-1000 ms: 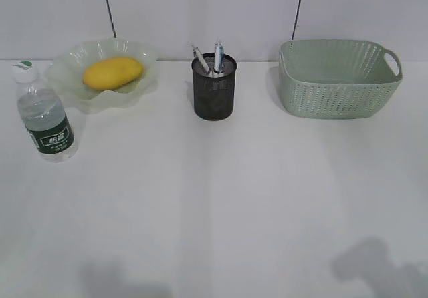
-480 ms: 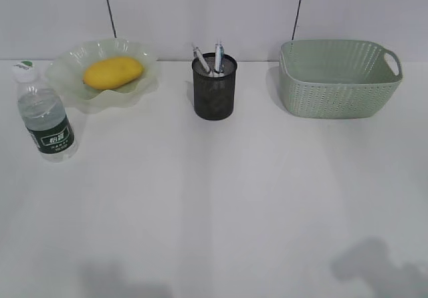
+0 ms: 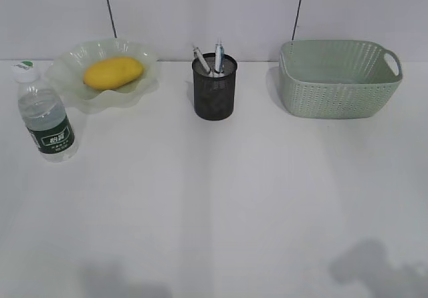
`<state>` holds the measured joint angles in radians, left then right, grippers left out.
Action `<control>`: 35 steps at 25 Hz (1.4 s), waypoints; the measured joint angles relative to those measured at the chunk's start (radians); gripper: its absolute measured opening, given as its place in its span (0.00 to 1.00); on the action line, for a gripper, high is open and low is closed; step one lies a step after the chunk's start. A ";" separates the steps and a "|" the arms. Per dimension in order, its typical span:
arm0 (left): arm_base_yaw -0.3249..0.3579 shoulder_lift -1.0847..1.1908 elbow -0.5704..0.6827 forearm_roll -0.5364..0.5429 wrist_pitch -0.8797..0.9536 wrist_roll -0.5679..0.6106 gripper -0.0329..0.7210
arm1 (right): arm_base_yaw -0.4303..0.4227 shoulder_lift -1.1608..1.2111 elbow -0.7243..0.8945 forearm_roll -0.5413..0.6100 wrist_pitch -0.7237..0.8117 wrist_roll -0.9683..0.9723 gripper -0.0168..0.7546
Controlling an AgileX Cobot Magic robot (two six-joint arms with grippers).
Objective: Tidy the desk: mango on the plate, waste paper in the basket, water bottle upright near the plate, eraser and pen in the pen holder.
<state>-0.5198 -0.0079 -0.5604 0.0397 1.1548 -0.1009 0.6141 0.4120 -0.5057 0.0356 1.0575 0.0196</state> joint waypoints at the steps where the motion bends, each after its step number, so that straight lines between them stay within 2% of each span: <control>1: 0.000 0.000 0.000 0.000 0.000 0.000 0.45 | 0.000 0.000 0.000 0.015 0.000 -0.020 0.78; 5: 0.000 0.000 0.000 0.000 0.000 0.000 0.45 | 0.000 0.000 0.000 0.067 0.000 -0.070 0.78; 20: 0.001 0.000 0.000 -0.009 -0.043 0.000 0.45 | 0.000 0.000 0.000 0.091 -0.004 -0.080 0.78; 24: 0.041 0.000 0.000 -0.011 -0.049 0.000 0.45 | -0.015 -0.010 0.000 0.098 -0.004 -0.080 0.78; 27: 0.102 0.000 0.000 -0.012 -0.050 0.000 0.45 | -0.090 -0.055 0.000 0.108 -0.008 -0.080 0.78; 35: 0.303 0.000 0.000 -0.015 -0.051 0.000 0.45 | -0.427 -0.242 0.000 0.108 -0.014 -0.080 0.78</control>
<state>-0.2166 -0.0079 -0.5604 0.0247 1.1042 -0.1009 0.1875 0.1698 -0.5057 0.1439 1.0439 -0.0606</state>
